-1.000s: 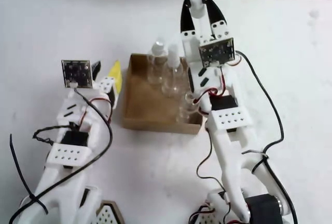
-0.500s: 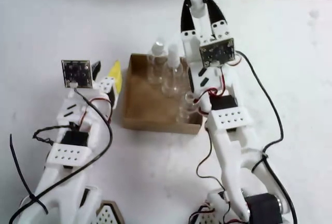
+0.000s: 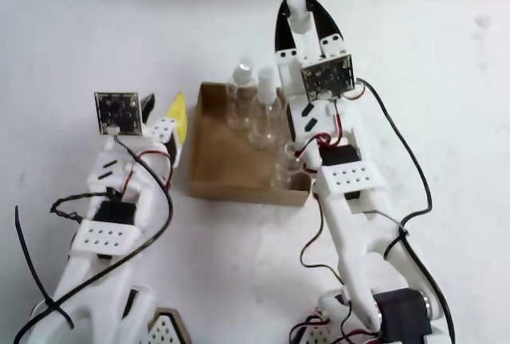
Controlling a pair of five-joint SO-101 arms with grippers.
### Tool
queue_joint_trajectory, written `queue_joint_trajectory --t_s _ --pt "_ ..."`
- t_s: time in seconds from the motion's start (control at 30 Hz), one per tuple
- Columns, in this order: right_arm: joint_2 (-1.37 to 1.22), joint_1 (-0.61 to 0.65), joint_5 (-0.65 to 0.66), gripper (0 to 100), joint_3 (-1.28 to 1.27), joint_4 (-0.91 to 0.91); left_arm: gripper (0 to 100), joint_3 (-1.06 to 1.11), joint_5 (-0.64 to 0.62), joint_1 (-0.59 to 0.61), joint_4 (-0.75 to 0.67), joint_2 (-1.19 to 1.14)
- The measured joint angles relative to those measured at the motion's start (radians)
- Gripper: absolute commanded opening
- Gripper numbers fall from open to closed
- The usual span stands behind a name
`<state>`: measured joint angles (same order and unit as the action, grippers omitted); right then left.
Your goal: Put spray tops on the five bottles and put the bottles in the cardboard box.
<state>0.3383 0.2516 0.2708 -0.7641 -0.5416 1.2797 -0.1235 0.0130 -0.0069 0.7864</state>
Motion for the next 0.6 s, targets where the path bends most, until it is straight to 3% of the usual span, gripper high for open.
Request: queue_joint_trajectory --t_s 0.6 --pt "-0.002 0.017 -0.002 1.5 -0.181 -0.005 16 0.000 0.000 0.000 0.000 0.000"
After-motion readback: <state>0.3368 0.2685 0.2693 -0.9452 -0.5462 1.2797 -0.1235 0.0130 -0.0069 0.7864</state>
